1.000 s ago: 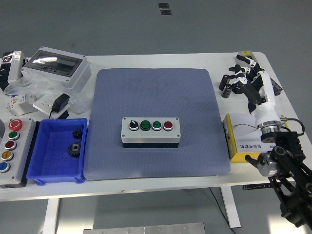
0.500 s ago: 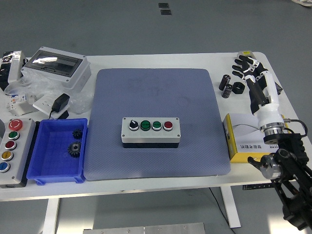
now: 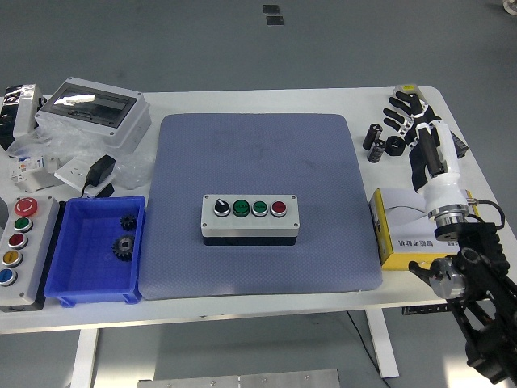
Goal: Pick up the button,place it on the desk,press the button,press the button
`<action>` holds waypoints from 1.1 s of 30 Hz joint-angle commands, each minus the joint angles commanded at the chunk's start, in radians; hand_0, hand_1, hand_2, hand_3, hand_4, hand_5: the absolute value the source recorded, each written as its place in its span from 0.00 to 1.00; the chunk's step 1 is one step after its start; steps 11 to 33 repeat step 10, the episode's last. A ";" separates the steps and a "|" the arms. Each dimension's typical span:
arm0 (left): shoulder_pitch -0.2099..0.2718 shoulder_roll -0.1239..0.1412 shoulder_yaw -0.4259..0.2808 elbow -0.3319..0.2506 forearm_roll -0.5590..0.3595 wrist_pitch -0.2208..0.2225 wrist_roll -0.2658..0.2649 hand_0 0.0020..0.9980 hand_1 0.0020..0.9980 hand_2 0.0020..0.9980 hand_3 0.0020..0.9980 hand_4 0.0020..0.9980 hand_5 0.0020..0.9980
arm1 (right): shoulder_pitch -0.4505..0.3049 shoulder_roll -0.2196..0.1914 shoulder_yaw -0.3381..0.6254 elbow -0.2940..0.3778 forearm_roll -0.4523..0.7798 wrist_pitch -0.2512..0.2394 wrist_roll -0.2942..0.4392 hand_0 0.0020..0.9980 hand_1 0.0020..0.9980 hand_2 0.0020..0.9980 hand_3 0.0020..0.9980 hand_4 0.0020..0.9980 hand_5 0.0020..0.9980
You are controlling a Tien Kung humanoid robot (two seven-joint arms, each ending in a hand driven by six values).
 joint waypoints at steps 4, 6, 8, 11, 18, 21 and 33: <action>0.004 -0.003 0.001 0.000 -0.007 0.001 0.002 0.62 0.51 0.53 0.59 0.63 0.16 | -0.001 -0.010 0.005 0.004 -0.004 0.000 -0.007 0.78 0.75 0.77 0.76 0.85 0.76; 0.006 -0.005 0.001 0.000 -0.010 0.002 0.002 0.62 0.51 0.53 0.59 0.63 0.17 | -0.003 -0.014 0.007 0.006 -0.007 -0.001 -0.010 0.78 0.76 0.78 0.77 0.86 0.77; 0.007 -0.006 0.004 0.000 -0.020 0.003 0.002 0.62 0.51 0.53 0.59 0.63 0.17 | -0.007 -0.015 0.013 0.010 -0.013 -0.002 -0.013 0.78 0.76 0.78 0.77 0.86 0.77; 0.006 -0.008 0.007 0.000 -0.030 0.004 0.002 0.62 0.51 0.53 0.59 0.63 0.17 | -0.011 -0.013 0.023 0.016 -0.021 -0.004 -0.015 0.78 0.76 0.78 0.77 0.86 0.77; 0.006 -0.008 0.007 0.000 -0.030 0.004 0.002 0.62 0.51 0.53 0.59 0.63 0.17 | -0.011 -0.013 0.023 0.016 -0.021 -0.004 -0.015 0.78 0.76 0.78 0.77 0.86 0.77; 0.006 -0.008 0.007 0.000 -0.030 0.004 0.002 0.62 0.51 0.53 0.59 0.63 0.17 | -0.011 -0.013 0.023 0.016 -0.021 -0.004 -0.015 0.78 0.76 0.78 0.77 0.86 0.77; 0.006 -0.008 0.007 0.000 -0.030 0.004 0.002 0.62 0.51 0.53 0.59 0.63 0.17 | -0.011 -0.013 0.023 0.016 -0.021 -0.004 -0.015 0.78 0.76 0.78 0.77 0.86 0.77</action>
